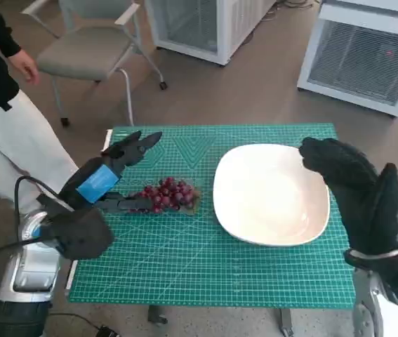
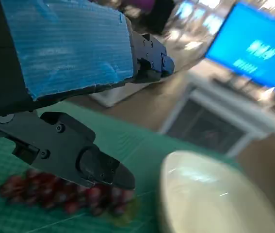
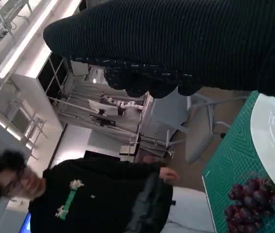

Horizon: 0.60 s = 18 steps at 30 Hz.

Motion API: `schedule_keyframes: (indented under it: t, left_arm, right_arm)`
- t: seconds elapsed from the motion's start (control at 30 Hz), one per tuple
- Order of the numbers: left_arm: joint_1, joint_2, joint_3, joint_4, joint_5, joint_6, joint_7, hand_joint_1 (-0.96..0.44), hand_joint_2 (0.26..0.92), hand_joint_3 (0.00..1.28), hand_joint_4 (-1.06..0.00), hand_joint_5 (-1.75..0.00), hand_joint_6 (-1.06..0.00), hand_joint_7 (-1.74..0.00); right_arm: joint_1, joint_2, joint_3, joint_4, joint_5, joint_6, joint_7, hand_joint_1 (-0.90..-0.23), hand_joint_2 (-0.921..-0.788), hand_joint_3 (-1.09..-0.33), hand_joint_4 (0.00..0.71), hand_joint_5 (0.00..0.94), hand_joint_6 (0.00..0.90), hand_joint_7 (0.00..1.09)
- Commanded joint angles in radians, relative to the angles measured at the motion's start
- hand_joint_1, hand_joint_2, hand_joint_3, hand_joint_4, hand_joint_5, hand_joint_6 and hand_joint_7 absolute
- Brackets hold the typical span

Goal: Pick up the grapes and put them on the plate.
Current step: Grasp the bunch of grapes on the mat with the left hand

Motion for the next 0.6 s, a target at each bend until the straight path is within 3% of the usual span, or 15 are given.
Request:
schedule_keyframes:
  t: [0.03, 0.3, 0.6]
  left_arm:
    - [-0.037, 0.013, -0.063, -0.061, 0.05, 0.155, -0.073, -0.32, 0.743, 0.0, -0.05, 0.0, -0.18, 0.0]
    - [-0.104, -0.008, -0.164, -0.041, 0.097, 0.317, -0.16, -0.27, 0.738, 0.0, -0.04, 0.0, -0.19, 0.0]
    - [-0.185, -0.046, -0.257, 0.063, 0.163, 0.407, -0.144, -0.25, 0.738, 0.0, -0.04, 0.0, -0.19, 0.0]
  right_arm:
    - [0.015, 0.007, -0.001, 0.012, -0.002, 0.009, -0.005, -0.546, -0.921, -0.596, 0.347, 0.217, 0.046, 0.74]
    - [0.018, 0.006, -0.001, 0.007, -0.004, 0.006, -0.003, -0.55, -0.921, -0.595, 0.35, 0.211, 0.05, 0.74]
    - [0.017, 0.001, -0.005, 0.012, -0.006, 0.001, -0.001, -0.551, -0.921, -0.595, 0.354, 0.206, 0.049, 0.73]
